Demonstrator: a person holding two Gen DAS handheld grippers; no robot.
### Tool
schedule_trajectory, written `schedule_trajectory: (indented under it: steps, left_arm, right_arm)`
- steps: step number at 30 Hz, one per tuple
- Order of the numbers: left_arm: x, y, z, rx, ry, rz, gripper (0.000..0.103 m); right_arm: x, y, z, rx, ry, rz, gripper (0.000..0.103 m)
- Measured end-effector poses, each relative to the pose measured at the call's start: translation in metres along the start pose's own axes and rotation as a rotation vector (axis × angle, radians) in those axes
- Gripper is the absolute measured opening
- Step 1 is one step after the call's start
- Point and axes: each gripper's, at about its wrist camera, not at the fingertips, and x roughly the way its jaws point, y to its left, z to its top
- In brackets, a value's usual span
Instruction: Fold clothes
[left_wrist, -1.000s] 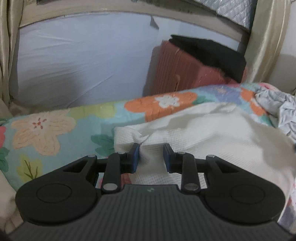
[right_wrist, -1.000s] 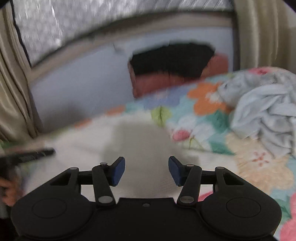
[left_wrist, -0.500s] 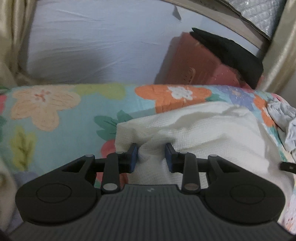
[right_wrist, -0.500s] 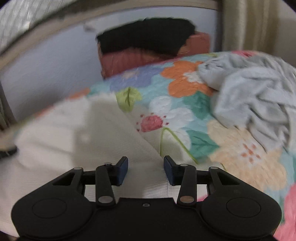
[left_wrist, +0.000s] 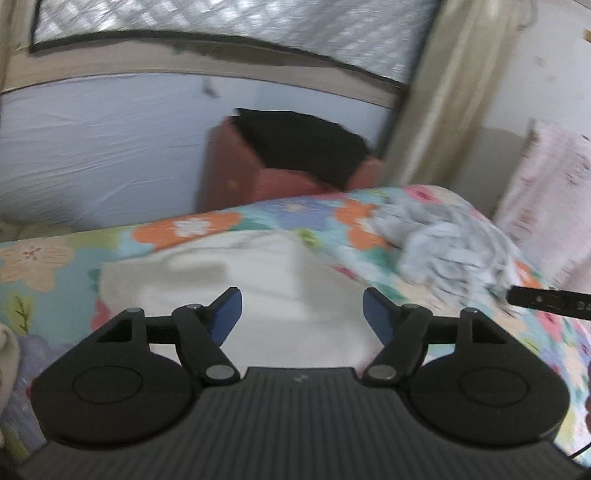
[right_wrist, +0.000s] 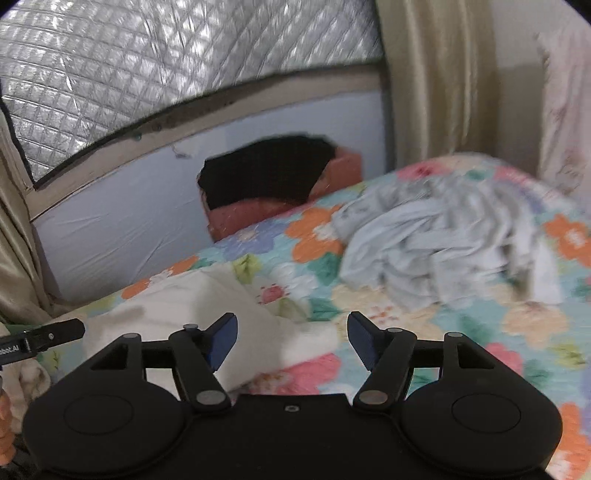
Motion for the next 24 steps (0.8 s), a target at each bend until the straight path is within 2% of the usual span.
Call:
schedule_trajectory:
  steps: [1,3,4,6,8,11,13,21,24]
  left_arm:
    - [-0.008,-0.011,-0.004,0.012,0.008,-0.02,0.075]
    - [-0.022,-0.034,-0.011,0.058,0.024,-0.074,0.081]
    - [-0.029,-0.045,-0.015,0.082,0.027,-0.089,0.084]
    - [-0.043,-0.065,-0.024,0.132,0.017,-0.073,0.085]
    - [-0.054,-0.08,-0.032,0.167,0.019,-0.071,0.092]
    - [-0.063,-0.101,-0.048,0.21,0.056,-0.1,0.101]
    - [-0.07,-0.114,-0.059,0.252,0.072,-0.092,0.103]
    - [-0.093,-0.153,-0.088,0.344,0.117,-0.119,0.103]
    - [-0.101,-0.167,-0.097,0.441,0.103,-0.131,0.103]
  right_arm:
    - [-0.017,0.0,-0.007,-0.017,-0.049,-0.025,0.073]
    - [-0.049,-0.003,-0.021,-0.034,-0.121,-0.064,0.095]
    - [-0.062,-0.005,-0.028,-0.032,-0.142,-0.077,0.096]
    - [-0.085,-0.011,-0.038,-0.019,-0.162,-0.103,0.096]
    - [-0.102,-0.016,-0.048,0.002,-0.147,-0.132,0.096]
    - [-0.124,-0.023,-0.064,0.045,-0.133,-0.176,0.097]
    - [-0.136,-0.024,-0.076,0.056,-0.128,-0.189,0.096]
    - [-0.175,-0.02,-0.113,0.055,-0.104,-0.23,0.096]
    - [-0.182,-0.022,-0.12,0.094,-0.111,-0.262,0.097]
